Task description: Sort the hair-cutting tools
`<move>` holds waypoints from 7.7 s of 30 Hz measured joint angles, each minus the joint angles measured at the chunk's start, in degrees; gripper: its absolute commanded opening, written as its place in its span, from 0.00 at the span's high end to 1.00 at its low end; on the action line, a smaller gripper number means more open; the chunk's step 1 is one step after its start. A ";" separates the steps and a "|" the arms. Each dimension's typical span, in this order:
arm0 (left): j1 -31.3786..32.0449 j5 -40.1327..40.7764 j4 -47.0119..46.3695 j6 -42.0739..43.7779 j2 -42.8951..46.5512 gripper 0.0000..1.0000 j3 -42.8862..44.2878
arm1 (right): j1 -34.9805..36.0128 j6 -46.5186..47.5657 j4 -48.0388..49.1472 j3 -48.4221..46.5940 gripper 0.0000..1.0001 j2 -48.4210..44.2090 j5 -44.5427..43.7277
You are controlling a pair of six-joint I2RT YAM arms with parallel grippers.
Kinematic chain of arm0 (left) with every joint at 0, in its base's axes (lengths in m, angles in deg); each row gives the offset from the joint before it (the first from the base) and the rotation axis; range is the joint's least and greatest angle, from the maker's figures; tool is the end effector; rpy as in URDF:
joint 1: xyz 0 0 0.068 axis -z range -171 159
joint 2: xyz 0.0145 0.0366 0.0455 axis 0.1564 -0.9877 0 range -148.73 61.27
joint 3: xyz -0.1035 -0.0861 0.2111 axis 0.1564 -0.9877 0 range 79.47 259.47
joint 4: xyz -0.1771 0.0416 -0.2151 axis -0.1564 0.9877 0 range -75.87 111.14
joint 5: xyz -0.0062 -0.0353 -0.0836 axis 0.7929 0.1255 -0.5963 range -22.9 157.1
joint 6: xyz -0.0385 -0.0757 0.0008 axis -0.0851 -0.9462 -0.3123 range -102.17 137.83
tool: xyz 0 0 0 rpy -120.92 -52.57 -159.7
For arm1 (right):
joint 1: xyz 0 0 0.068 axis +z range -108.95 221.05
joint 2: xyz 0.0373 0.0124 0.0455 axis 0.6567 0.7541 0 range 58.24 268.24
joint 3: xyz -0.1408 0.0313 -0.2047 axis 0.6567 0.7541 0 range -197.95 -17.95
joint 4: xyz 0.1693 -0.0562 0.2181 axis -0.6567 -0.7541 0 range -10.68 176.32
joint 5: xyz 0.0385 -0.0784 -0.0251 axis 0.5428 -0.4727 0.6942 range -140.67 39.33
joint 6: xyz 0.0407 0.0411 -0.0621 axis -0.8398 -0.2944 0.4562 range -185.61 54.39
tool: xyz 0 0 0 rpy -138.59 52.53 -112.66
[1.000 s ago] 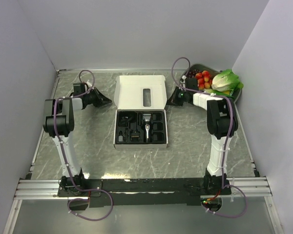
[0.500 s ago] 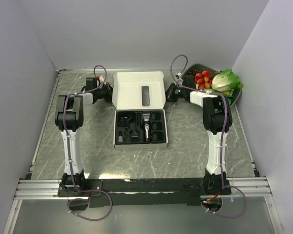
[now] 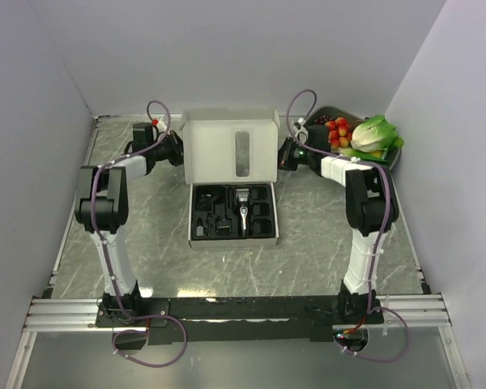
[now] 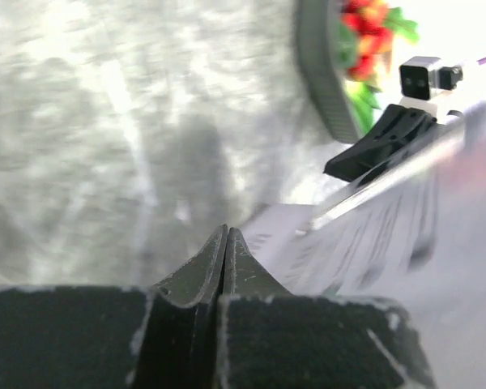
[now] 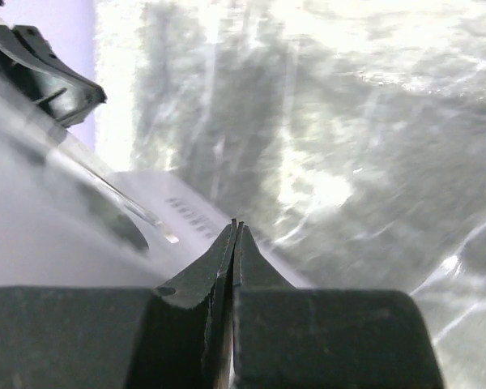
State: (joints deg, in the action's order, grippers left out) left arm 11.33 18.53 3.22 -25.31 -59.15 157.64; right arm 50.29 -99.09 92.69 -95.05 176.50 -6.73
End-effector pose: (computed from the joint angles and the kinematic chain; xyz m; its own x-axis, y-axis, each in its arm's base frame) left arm 0.4824 -0.0757 0.1220 -0.8351 -0.4188 -0.3566 0.1313 0.4779 -0.8686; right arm 0.4645 0.1280 0.1224 -0.8438 0.2651 -0.4666 -0.2550 0.5670 0.7833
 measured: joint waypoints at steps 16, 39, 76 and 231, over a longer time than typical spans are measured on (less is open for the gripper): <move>2.56 2.14 -1.16 1.49 22.91 0.99 -17.77 | 1.36 4.07 1.36 14.14 1.00 -17.33 -1.46; 5.86 37.44 29.73 7.02 38.10 0.99 -21.09 | 2.10 7.23 -21.09 18.40 1.00 -32.81 -26.10; 9.29 31.78 26.93 4.52 45.70 0.99 -33.81 | 9.81 7.13 -20.61 24.59 1.00 -33.00 -24.68; 24.87 56.15 36.17 -5.99 46.14 0.99 -38.69 | 17.33 6.97 -24.50 38.23 1.00 -43.63 -44.28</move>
State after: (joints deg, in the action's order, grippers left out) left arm 36.20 74.68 39.39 -31.30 -13.01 118.95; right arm 67.62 -92.12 68.19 -56.83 132.87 -51.01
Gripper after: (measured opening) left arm 0.017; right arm 0.007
